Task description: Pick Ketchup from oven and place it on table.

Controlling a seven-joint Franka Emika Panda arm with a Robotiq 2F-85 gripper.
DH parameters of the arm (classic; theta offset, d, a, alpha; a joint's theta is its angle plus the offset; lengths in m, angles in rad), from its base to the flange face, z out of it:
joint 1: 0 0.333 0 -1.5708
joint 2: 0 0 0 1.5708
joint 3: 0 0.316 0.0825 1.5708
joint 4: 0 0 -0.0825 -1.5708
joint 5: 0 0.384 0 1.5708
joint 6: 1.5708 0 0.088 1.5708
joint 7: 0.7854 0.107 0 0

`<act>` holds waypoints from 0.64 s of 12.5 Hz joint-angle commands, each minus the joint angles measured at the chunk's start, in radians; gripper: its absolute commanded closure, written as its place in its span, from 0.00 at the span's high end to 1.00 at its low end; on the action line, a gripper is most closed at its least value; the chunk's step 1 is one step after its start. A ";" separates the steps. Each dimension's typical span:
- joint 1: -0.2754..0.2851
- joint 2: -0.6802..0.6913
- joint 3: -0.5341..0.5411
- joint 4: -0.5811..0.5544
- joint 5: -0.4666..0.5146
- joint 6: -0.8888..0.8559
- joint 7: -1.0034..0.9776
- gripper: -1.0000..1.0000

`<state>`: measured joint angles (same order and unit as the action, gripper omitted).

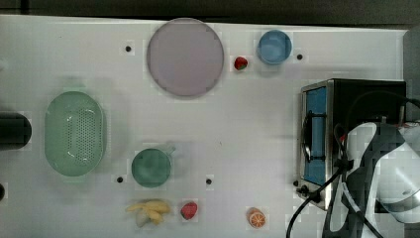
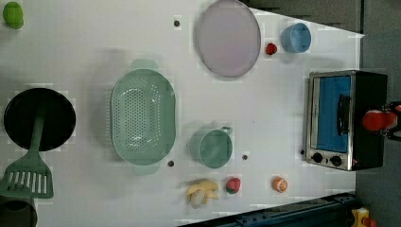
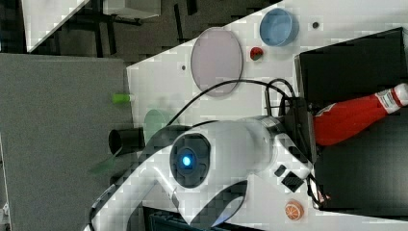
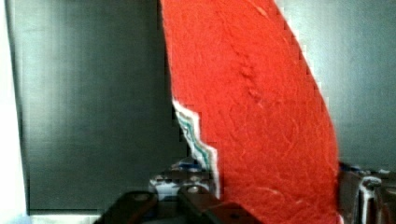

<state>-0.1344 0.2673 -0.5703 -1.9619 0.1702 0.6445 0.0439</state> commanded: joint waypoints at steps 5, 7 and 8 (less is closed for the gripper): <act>0.090 -0.169 0.082 0.297 -0.157 -0.307 0.000 0.65; 0.114 -0.189 0.147 0.363 -0.157 -0.433 0.000 0.65; 0.128 -0.196 0.189 0.383 -0.157 -0.487 0.000 0.65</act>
<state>-0.0756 0.1008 -0.4170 -1.5869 0.0286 0.2040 0.0414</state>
